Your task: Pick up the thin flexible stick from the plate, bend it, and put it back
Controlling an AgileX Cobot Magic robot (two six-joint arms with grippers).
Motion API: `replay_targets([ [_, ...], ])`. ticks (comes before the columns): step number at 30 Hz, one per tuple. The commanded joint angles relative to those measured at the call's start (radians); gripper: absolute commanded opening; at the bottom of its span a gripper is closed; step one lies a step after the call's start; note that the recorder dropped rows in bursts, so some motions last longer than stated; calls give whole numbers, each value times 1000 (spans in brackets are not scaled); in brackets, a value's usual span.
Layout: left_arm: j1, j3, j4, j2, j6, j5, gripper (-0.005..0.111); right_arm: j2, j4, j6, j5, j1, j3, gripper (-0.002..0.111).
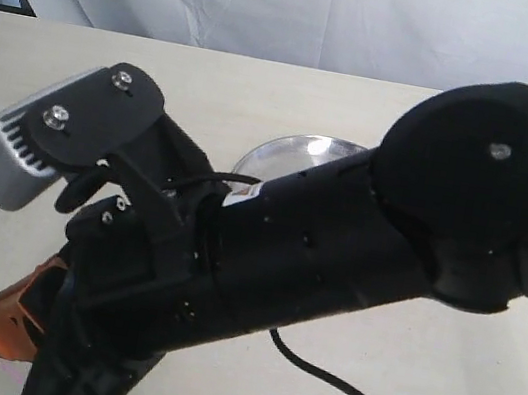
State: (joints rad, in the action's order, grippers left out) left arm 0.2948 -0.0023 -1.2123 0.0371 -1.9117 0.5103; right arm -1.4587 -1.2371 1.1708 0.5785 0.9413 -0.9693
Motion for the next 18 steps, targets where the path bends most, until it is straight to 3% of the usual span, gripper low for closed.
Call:
replay_targets([
  [1, 5, 2, 22, -1, 2, 35, 0, -27, -52, 7, -21, 1, -2, 20],
  [2, 5, 2, 22, -1, 2, 44, 0, -34, -76, 7, -36, 1, -4, 38],
  [3, 5, 2, 22, -1, 2, 46, 0, -37, -78, 7, -52, 1, -4, 47],
  [5, 5, 2, 30, -1, 2, 52, 0, -51, -89, 7, -83, 6, -4, 58],
  [6, 5, 2, 42, -1, 2, 58, 0, -62, -91, 5, -100, 8, -4, 58],
  [8, 5, 2, 81, -1, 2, 71, 0, -96, -97, 7, -105, 25, -4, 50],
  [10, 5, 2, 105, -1, 2, 79, 0, -136, -98, 16, -100, 27, -4, 33],
  [11, 5, 2, 128, -1, 2, 100, 0, -159, -100, 37, -128, 27, -4, 13],
  [12, 5, 2, 143, -1, 2, 118, 0, -177, -120, 50, -171, 27, -4, 0],
  [18, 5, 2, 97, -1, 6, 111, 0, -157, -121, 58, -165, 27, -4, 0],
])
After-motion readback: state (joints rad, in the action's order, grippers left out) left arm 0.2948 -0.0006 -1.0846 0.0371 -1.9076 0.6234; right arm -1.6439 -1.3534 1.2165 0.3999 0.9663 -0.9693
